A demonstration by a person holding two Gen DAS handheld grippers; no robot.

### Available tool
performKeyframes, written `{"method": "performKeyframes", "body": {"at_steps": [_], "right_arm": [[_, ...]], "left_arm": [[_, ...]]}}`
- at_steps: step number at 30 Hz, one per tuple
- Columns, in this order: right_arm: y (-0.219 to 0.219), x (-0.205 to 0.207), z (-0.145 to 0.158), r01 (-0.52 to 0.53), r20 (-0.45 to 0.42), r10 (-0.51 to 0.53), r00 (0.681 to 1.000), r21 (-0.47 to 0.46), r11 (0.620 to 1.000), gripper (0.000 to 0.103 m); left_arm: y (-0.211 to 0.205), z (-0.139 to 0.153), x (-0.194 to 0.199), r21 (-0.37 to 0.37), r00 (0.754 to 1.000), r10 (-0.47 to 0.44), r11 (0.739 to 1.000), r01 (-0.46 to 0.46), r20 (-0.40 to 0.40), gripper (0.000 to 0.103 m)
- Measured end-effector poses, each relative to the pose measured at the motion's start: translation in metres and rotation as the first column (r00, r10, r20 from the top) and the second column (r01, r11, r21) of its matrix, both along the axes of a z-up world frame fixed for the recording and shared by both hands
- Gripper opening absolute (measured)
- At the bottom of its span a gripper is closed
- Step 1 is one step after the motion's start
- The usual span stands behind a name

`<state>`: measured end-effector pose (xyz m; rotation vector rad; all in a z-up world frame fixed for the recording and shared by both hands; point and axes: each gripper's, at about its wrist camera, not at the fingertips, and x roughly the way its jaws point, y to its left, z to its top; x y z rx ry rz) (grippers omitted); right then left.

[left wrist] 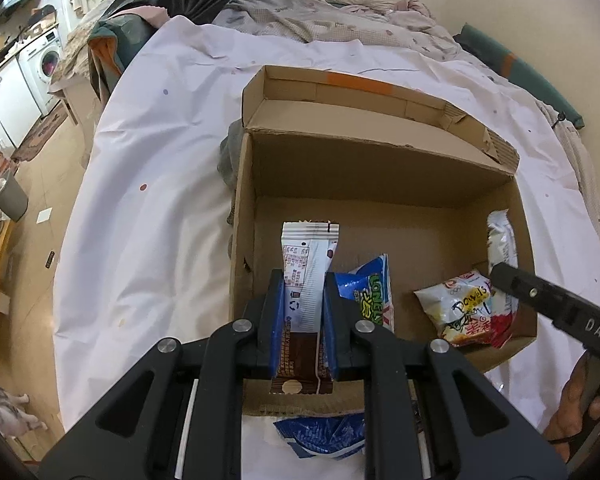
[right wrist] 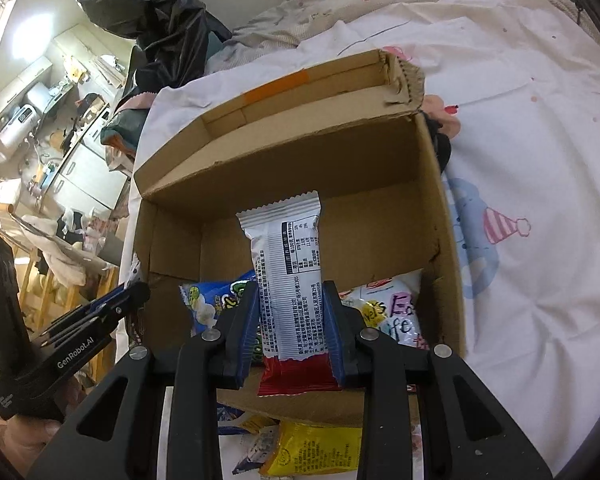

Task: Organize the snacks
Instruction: 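Open both grippers to drop the bars into the box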

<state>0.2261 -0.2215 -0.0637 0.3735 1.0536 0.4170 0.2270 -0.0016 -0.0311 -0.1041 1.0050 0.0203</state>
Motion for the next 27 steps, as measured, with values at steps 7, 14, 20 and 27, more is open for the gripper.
{"method": "performKeyframes", "body": {"at_steps": [7,14,20,27], "right_arm": [[0.008,0.0,-0.006,-0.023,-0.021,0.023,1.0,-0.008,1.0,0.032],[0.01,0.0,-0.008,-0.029,-0.03,0.029,0.999,-0.01,1.0,0.033],[0.01,0.001,-0.009,-0.022,-0.036,0.022,0.999,0.016,1.0,0.036],[0.0,0.002,0.0,0.036,0.01,-0.036,0.999,0.03,0.999,0.075]], "left_arm": [[-0.001,-0.001,0.001,0.023,1.0,0.01,1.0,-0.01,0.007,0.015],[-0.005,0.0,-0.001,0.014,1.0,-0.012,1.0,0.012,0.007,0.017],[-0.014,0.005,-0.007,0.03,0.999,-0.045,0.999,0.044,0.03,0.072],[-0.018,0.011,-0.01,0.063,0.996,-0.052,0.997,0.048,0.068,0.087]]}}
